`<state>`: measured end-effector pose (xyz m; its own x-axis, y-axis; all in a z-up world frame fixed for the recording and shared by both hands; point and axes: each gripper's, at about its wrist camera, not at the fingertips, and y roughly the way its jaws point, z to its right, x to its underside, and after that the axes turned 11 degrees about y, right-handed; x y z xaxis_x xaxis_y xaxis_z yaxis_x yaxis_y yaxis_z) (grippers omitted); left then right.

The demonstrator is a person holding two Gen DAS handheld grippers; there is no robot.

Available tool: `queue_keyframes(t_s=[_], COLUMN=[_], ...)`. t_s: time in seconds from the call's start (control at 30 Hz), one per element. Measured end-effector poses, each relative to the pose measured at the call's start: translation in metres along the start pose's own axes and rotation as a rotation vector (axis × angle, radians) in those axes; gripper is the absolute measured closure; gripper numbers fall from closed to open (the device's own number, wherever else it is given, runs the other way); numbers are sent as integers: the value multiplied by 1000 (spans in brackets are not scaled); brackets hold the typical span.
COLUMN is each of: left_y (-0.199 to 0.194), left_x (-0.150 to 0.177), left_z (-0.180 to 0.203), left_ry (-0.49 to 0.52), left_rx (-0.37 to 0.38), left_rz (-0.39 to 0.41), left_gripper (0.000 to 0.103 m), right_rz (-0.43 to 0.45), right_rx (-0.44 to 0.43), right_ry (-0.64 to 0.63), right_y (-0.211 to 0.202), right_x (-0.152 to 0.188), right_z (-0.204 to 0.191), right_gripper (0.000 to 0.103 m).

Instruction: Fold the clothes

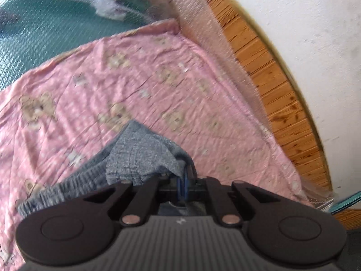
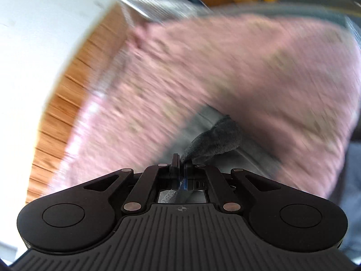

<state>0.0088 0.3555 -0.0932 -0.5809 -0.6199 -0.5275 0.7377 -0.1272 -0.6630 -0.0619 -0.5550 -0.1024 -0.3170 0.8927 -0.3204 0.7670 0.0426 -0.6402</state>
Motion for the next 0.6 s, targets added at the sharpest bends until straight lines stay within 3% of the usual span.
queue_keyframes(t_s=[0.07, 0.23, 0.3, 0.47, 0.6], left_y=[-15, -2, 10, 23, 20], left_x=[1, 44, 57, 58, 52], left_z=[-4, -53, -66, -71, -73], left_ry=[4, -53, -64, -51, -65], left_rx=[4, -100, -131, -177, -171], left_rz=[20, -98, -128, -134, -116], left_gripper=[100, 100, 100, 99, 99], right_rz=[3, -142, -164, -154, -142], right_rx=[-9, 200, 233, 229, 172], right_ry=[-13, 20, 39, -25, -102], right_y=[-9, 32, 45, 40, 36], right_x=[4, 33, 40, 42, 39], right_z=[-3, 50, 66, 61, 40], right_gripper=[103, 103, 103, 103, 103])
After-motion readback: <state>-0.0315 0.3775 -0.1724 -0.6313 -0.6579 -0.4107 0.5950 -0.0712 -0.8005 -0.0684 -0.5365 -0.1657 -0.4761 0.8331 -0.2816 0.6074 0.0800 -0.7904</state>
